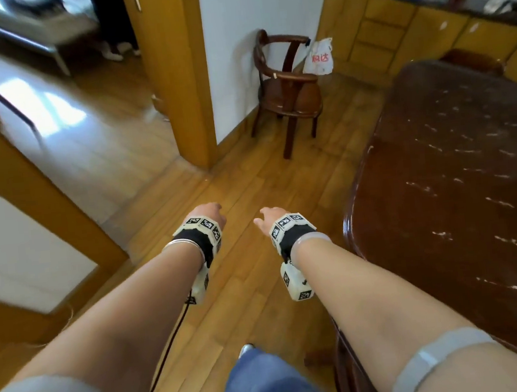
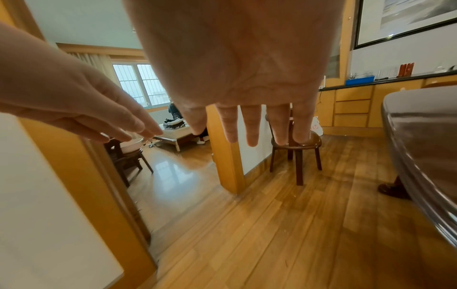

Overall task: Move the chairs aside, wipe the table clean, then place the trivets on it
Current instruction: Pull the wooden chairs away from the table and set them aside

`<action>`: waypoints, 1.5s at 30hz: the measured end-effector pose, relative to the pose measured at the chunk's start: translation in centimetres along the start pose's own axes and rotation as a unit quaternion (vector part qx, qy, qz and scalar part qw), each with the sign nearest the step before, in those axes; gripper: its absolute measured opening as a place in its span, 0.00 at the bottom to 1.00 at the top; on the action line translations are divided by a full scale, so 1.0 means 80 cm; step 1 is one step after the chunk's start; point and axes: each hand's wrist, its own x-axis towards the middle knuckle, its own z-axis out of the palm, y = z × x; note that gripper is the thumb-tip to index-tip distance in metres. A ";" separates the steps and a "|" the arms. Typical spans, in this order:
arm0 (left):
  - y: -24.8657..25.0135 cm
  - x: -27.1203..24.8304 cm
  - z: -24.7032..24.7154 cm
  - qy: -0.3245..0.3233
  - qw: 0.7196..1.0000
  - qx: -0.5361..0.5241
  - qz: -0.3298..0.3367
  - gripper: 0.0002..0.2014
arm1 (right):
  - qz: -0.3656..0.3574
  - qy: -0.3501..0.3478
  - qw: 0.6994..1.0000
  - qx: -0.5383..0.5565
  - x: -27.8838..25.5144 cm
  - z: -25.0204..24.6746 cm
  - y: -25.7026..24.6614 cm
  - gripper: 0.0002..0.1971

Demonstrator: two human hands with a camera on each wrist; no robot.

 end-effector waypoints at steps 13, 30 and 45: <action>0.006 0.296 -0.131 -0.002 0.997 0.042 0.062 0.20 | 0.030 -0.007 0.999 -0.023 0.251 -0.154 -0.088 0.24; 0.092 0.694 -0.353 0.016 0.981 0.015 0.195 0.19 | 0.120 0.023 0.991 0.046 0.576 -0.379 -0.116 0.24; 0.323 1.030 -0.485 0.014 0.981 0.004 0.193 0.18 | 0.147 0.031 0.984 0.096 0.914 -0.606 0.044 0.24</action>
